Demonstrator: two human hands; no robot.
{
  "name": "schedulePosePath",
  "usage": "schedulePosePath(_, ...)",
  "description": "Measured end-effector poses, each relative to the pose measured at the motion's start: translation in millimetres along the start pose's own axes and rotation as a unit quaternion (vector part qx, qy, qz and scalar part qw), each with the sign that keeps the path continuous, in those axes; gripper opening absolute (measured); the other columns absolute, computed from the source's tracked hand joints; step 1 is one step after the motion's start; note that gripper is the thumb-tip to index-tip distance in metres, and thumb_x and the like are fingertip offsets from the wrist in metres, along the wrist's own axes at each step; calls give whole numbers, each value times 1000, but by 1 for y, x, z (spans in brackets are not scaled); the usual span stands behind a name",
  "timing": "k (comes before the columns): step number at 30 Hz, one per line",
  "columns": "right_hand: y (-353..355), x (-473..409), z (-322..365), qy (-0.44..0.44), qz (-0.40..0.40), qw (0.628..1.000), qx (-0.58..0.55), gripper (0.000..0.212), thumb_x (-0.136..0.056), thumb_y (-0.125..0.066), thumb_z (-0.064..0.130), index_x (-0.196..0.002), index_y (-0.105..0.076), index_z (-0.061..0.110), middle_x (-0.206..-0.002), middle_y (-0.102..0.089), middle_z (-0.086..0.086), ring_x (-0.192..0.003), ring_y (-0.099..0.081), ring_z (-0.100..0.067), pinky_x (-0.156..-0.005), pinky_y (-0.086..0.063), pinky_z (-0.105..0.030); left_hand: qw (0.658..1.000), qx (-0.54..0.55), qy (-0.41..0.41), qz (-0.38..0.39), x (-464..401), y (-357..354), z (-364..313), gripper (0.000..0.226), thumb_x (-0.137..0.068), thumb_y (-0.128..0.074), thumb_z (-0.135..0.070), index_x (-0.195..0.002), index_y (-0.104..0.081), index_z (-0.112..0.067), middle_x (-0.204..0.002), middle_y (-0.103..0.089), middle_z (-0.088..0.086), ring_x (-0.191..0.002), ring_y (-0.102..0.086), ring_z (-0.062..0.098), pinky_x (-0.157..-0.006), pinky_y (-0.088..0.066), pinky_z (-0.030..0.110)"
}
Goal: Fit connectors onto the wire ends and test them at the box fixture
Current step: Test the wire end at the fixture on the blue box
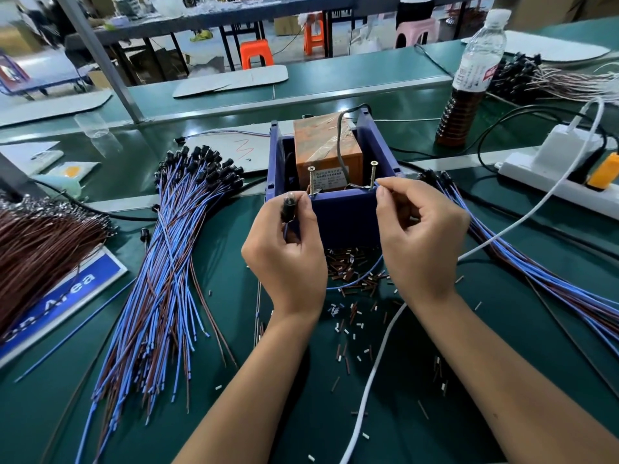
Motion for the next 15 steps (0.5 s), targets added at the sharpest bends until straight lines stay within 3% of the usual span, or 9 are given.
schedulePosePath(7,1,2,1,6,13,1000,3,13,-101,-66,7,-99,-79,5,-81,-72,1,-65,-63,-15,-61,-50,-28,1000,5,-8,13,0,1,1,30,-102,-63,-19,-76,-62,-6,-65,-57,3,-56,-49,29,-47,-40,46)
schedulePosePath(15,2,2,-1,0,21,1000,-3,14,-101,-65,9,-102,-79,6,-83,-73,2,-70,-67,-12,-63,-53,-28,1000,1,-8,-2,2,1,1,25,-102,-63,-19,-79,-65,-9,-68,-59,2,-57,-51,28,-49,-41,47)
Point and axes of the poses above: each hand's wrist, its own x-axis away from the middle knuckle, its own y-axis out of the back of the hand, z = x × y, the point moved 2 cm from there along -x, towards the middle knuckle
